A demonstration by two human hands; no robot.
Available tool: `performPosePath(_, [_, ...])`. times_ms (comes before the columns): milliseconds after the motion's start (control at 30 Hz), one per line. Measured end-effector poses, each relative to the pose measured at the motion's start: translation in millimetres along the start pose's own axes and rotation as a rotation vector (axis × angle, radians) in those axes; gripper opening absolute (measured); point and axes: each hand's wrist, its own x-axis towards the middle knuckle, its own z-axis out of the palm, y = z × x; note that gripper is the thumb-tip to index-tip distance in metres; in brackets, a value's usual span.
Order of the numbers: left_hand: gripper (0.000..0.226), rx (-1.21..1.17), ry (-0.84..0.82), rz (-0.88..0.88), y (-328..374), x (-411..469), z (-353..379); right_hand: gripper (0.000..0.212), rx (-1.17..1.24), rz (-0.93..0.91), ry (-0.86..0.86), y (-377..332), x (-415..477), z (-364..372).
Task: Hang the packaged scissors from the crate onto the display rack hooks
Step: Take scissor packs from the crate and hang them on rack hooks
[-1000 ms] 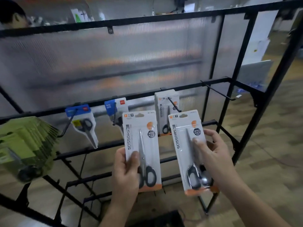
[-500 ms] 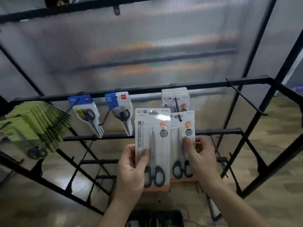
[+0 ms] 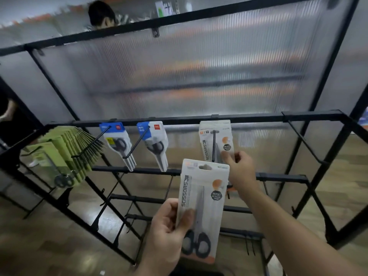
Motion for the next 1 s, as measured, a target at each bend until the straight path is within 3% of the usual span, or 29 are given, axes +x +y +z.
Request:
performPosePath(167, [0.024, 0.011, -0.027, -0.006, -0.3, 6.7, 9.6, 0.023, -0.033, -0.009, -0.097, -2.6, -8.4, -9.7])
performPosePath(300, [0.031, 0.019, -0.033, 0.010, -2.8, 16.9, 14.6, 0.069, -0.171, -0.015, -0.088, -2.0, -33.2, -23.8])
performPosePath(500, [0.024, 0.027, -0.148, 0.036, -6.9, 20.2, 20.9, 0.086, -0.196, 0.000, -0.054, 2.6, -72.6, -50.1])
performPosePath(667, [0.019, 0.000, -0.187, 0.019, -15.3, 27.4, 23.0, 0.065, -0.302, -0.004, -0.001, 10.4, -90.4, -59.0])
performPosePath(800, [0.026, 0.055, -0.092, 0.049, -32.8, 42.5, 22.2, 0.054, -0.352, -0.003, -0.013, 24.1, -95.0, -62.6])
performPosePath(1000, [0.021, 0.129, -0.075, 0.102, -38.4, 52.4, 26.4, 0.052, -0.414, 0.008, -0.089, 32.6, -87.2, -61.0])
